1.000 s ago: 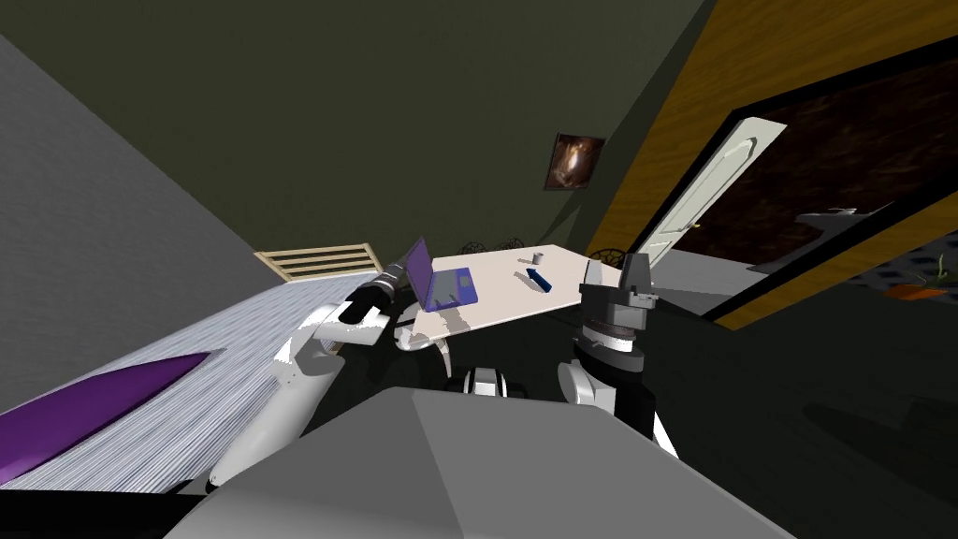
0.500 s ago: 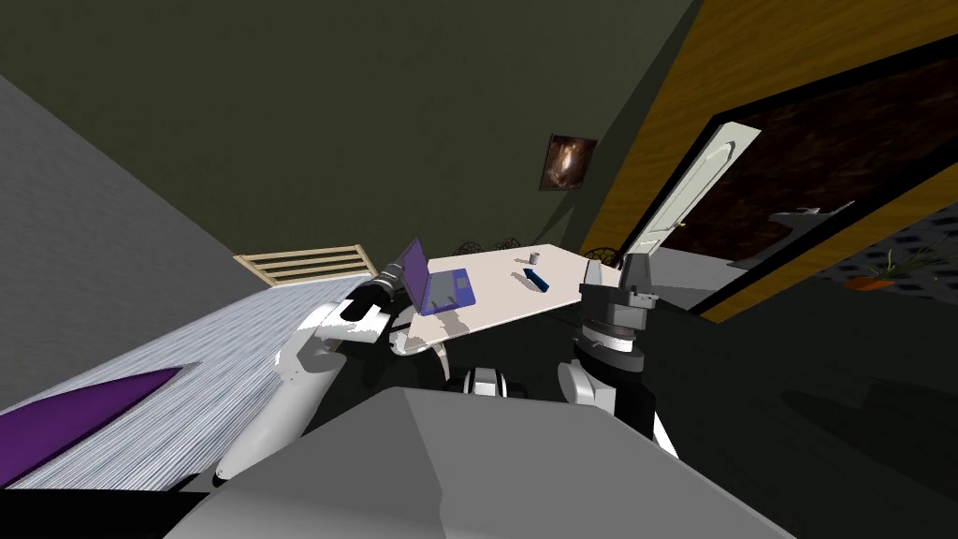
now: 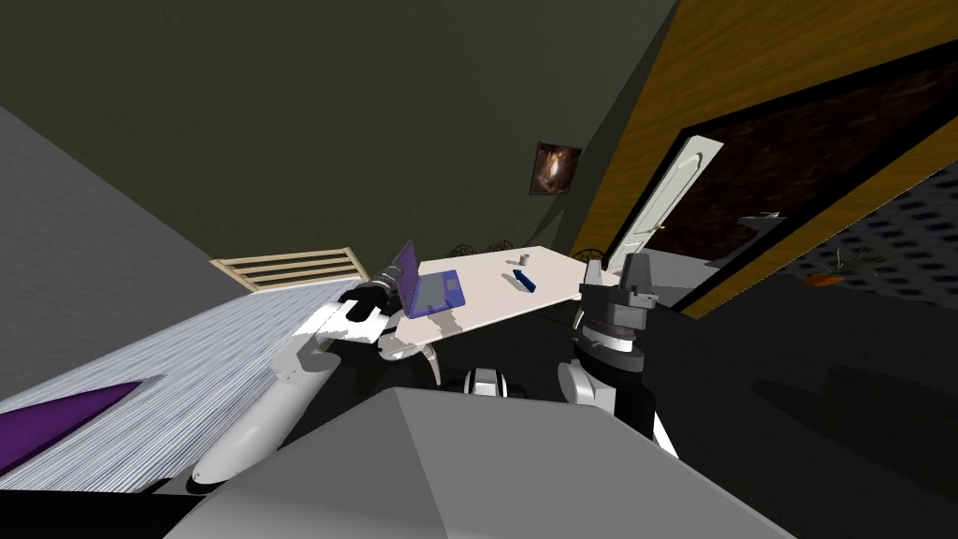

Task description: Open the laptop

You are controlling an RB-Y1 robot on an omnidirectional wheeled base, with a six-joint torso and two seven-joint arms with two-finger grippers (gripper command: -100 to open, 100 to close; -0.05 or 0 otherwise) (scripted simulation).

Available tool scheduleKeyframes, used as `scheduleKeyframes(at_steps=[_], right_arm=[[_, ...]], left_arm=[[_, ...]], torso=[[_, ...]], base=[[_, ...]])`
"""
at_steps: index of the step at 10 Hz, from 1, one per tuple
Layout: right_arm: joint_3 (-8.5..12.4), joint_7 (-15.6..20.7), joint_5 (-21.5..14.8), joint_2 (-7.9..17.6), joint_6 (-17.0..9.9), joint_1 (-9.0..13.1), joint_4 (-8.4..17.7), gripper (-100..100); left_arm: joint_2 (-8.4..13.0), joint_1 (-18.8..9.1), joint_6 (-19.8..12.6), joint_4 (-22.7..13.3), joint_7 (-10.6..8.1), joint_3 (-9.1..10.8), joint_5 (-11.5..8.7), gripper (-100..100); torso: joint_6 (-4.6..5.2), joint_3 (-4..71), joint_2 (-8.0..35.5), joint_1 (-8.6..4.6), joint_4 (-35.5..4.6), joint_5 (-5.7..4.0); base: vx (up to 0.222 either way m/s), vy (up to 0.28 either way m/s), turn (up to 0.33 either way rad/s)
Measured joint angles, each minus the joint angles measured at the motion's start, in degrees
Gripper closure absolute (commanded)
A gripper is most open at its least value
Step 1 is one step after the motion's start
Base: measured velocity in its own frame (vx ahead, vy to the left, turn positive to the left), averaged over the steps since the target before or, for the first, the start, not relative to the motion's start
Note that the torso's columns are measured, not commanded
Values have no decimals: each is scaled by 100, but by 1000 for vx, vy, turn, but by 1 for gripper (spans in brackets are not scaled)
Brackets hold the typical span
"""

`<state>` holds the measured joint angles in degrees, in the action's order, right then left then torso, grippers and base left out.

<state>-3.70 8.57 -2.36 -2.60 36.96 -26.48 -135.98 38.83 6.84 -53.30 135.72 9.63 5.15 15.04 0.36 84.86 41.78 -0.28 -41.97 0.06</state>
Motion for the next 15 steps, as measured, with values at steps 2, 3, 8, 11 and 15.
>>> scheduleKeyframes(at_steps=[2,3,8,11,15], right_arm=[[0,0,0,0,0,0,0,0],[0,0,0,0,0,0,0,0],[0,0,0,0,0,0,0,0],[1,0,0,1,0,0,0,0],[2,0,0,1,0,0,0,0]], left_arm=[[181,108,-40,-23,241,-85,169,100],[262,128,-65,-49,340,-130,225,100],[375,285,381,-641,634,-329,842,100],[482,416,639,-997,829,-432,1194,100],[497,454,908,-1436,991,-564,1602,100]], torso=[[-10,-11,18,17,-15,0],[-19,-21,36,26,-26,-1],[-39,-23,39,32,-23,2],[-37,-30,51,39,-29,2],[-38,-38,65,43,-41,-3]], base=[[34,-133,-77],[14,-58,-20],[10,-128,-49],[30,-109,-39],[6,-75,-25]])
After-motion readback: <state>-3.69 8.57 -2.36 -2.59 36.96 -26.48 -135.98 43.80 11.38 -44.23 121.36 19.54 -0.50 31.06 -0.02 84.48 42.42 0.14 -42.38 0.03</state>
